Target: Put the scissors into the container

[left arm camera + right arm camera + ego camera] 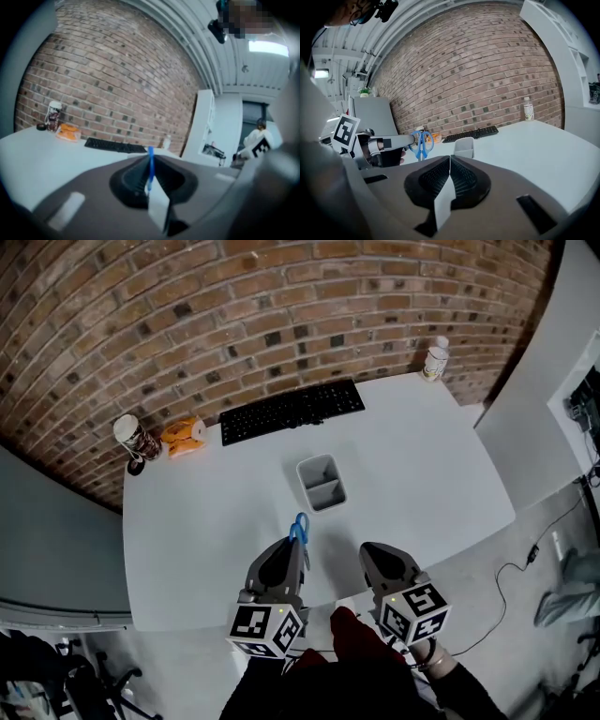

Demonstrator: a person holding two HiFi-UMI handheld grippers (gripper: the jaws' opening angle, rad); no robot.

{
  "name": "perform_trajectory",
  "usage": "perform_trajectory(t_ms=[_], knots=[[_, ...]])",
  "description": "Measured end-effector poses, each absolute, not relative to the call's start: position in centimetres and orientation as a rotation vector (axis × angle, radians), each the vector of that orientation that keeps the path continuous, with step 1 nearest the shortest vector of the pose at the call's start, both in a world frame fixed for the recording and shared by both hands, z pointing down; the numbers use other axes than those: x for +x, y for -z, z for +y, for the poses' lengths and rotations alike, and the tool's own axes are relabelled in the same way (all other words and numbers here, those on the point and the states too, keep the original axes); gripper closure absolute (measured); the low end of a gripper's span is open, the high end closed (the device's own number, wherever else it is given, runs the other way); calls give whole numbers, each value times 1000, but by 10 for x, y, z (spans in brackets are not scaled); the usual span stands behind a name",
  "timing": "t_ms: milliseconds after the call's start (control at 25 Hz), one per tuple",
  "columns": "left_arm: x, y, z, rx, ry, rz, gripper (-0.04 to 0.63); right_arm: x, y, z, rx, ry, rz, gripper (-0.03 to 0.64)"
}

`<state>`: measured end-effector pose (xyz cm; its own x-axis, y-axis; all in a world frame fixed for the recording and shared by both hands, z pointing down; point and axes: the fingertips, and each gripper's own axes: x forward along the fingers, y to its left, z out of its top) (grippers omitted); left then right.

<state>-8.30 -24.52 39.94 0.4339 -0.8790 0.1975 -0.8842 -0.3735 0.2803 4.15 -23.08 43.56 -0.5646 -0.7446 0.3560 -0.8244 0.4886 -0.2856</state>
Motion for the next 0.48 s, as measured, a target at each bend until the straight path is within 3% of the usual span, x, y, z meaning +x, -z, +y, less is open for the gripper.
perform_trajectory(t_ms=[480], knots=[[-62,-409,-305,2313,-25,-1507,568,57,-452,-283,1328,-676,-2535,607]])
